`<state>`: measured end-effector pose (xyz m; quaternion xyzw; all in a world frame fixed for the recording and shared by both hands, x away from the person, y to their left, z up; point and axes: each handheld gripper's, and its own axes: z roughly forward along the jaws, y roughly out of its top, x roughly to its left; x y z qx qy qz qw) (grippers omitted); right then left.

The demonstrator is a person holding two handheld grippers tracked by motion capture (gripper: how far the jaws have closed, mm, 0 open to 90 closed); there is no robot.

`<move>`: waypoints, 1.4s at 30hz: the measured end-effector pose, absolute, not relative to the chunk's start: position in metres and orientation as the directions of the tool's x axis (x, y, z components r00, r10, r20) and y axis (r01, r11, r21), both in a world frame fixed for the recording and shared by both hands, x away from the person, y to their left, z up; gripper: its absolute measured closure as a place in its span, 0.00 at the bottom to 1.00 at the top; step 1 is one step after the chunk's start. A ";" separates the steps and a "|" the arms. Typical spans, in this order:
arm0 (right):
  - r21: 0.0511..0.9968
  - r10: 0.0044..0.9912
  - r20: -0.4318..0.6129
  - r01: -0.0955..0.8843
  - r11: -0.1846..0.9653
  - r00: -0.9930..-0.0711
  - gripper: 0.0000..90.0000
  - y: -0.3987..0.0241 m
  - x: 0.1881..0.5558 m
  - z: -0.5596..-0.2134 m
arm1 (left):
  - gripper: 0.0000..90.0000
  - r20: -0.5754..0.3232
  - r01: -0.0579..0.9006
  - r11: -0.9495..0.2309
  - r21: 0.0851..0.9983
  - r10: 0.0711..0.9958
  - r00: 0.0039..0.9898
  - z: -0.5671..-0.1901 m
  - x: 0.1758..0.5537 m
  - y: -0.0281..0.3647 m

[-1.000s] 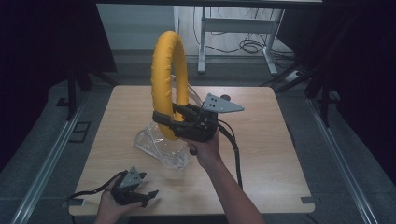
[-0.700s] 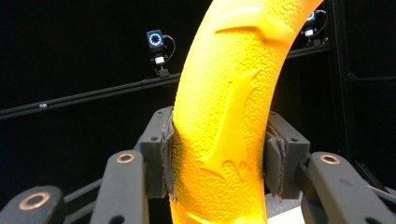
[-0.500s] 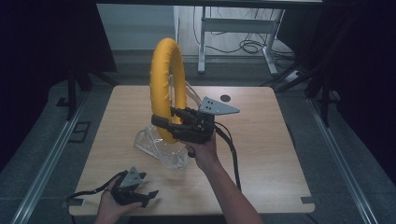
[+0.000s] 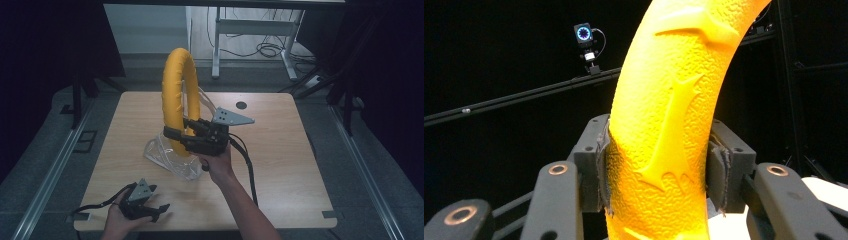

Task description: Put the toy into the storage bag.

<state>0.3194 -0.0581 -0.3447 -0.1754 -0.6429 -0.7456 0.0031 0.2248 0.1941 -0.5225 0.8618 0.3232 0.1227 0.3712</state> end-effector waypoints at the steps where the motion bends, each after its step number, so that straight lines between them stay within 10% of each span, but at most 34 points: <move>1: 0.958 0.222 0.266 0.231 -0.171 -0.938 0.57 -0.058 0.320 -0.346 | 0.22 -0.028 0.466 -0.515 0.719 0.648 0.761 -0.523 0.225 0.194; 42: 0.921 0.236 0.388 0.369 -0.123 -0.891 0.57 -0.052 0.333 -0.412 | 0.22 -0.026 0.465 -0.520 0.716 0.647 0.762 -0.523 0.224 0.194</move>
